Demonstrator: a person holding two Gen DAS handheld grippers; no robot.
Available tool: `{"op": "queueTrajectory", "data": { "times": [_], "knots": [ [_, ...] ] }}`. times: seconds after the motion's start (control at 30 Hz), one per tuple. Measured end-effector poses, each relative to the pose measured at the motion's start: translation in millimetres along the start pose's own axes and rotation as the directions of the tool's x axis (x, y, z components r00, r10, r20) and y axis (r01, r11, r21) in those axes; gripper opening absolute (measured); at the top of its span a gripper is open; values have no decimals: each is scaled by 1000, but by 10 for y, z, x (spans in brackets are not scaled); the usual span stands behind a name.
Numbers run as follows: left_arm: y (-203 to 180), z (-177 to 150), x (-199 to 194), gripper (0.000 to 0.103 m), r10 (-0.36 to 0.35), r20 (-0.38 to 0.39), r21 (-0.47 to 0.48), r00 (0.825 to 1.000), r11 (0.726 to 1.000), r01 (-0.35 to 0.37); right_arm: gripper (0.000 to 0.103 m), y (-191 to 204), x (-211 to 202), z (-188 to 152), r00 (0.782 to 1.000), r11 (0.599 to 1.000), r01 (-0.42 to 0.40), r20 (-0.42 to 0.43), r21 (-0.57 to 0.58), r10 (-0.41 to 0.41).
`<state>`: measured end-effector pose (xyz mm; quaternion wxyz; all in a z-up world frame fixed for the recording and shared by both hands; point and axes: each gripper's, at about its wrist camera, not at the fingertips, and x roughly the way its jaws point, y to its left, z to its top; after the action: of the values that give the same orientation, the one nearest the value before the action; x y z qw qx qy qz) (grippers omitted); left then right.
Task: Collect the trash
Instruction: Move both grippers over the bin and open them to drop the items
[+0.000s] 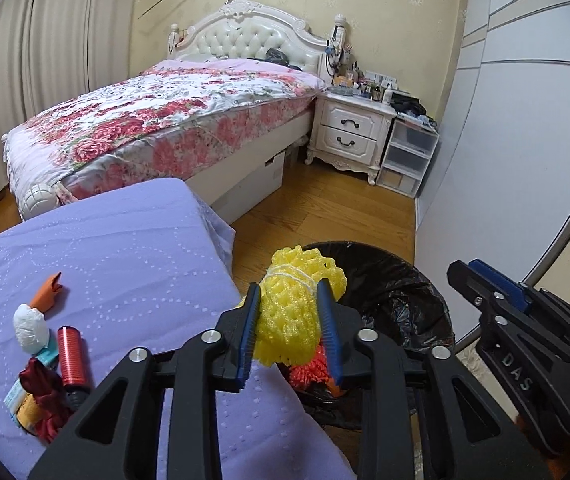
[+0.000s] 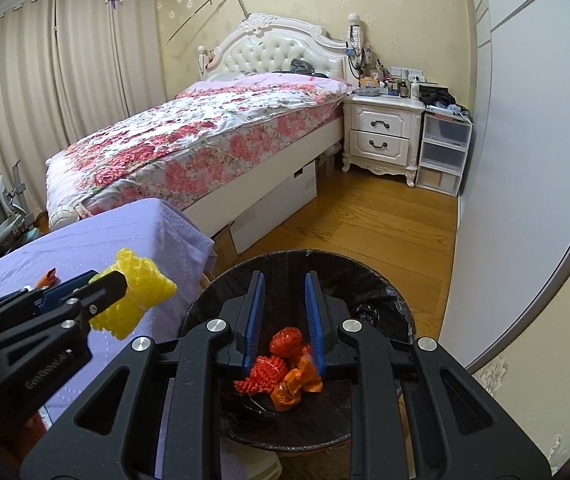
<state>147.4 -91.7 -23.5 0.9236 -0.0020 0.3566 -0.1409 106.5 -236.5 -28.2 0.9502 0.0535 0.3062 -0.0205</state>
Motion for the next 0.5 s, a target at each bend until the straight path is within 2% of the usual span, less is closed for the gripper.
{"op": "queueTrajectory", "data": {
  "times": [0.03, 0.13, 0.27, 0.37, 0.5],
  "knots": [
    [-5, -14, 20, 36, -3, -9, -1, 1000, 1000, 3, 22, -16, 10, -9, 1000, 1000, 5, -2, 5, -5],
    [-37, -41, 76, 56, -2, -22, -1, 1000, 1000, 2, 25, -47, 30, -35, 1000, 1000, 21, -4, 12, -20],
    [-51, -47, 79, 64, 14, -12, 5, 1000, 1000, -14, 30, -87, 89, -64, 999, 999, 36, -18, 27, -36],
    [-26, -42, 50, 66, 33, -1, -2, 999, 999, -33, 41, -115, 105, -89, 998, 998, 52, -20, 37, -52],
    [38, -37, -16, 71, 64, 12, -14, 998, 998, -63, 48, -119, 104, -105, 998, 997, 60, -23, 43, -59]
  ]
}}
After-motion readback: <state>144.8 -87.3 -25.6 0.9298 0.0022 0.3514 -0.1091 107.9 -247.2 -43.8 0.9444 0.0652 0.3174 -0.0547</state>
